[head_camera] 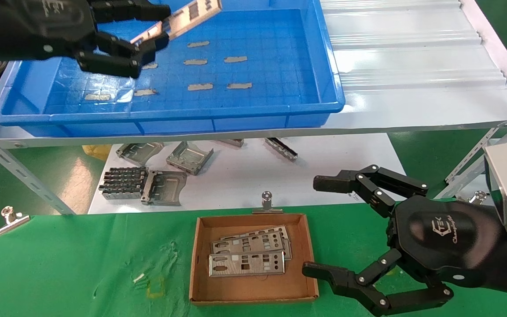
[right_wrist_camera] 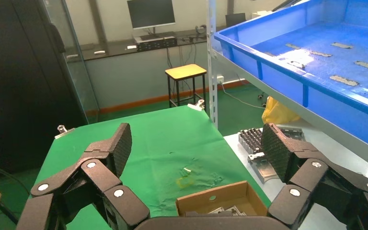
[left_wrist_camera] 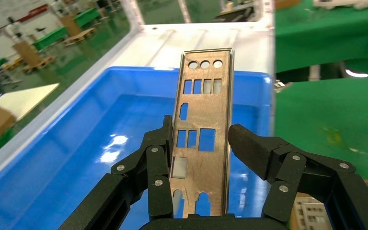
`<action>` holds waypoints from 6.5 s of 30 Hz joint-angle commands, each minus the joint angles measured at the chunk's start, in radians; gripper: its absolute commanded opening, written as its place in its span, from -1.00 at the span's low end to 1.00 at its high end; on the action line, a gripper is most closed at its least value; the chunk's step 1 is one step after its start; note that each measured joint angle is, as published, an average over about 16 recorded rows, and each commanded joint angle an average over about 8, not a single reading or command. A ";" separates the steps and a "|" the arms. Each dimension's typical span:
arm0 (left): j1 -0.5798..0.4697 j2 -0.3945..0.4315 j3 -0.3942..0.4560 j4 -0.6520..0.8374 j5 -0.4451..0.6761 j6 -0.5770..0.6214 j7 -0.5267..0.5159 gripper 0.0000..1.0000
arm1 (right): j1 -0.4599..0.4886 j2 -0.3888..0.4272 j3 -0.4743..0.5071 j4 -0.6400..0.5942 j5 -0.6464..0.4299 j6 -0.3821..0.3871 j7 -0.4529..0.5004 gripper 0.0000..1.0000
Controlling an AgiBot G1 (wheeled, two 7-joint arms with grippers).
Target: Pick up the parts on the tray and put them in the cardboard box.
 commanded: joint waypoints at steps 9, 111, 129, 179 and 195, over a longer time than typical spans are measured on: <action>0.192 -0.174 0.080 -0.482 -0.239 -0.020 -0.181 -1.00 | 0.000 0.000 0.000 0.000 0.000 0.000 0.000 1.00; 0.739 -0.092 0.229 -0.885 -0.198 -0.403 -0.482 1.00 | 0.000 0.000 0.000 0.000 0.000 0.000 0.000 1.00; 0.802 -0.165 0.079 -0.900 -0.288 -0.308 -0.432 1.00 | 0.000 0.000 0.000 0.000 0.000 0.000 0.000 1.00; 0.938 -0.325 -0.251 -0.931 -0.489 -0.099 -0.323 1.00 | 0.000 0.000 0.000 -0.001 0.001 0.001 0.000 1.00; 0.934 -0.320 -0.242 -0.930 -0.481 -0.106 -0.325 1.00 | 0.000 0.000 0.000 -0.001 0.001 0.001 0.000 1.00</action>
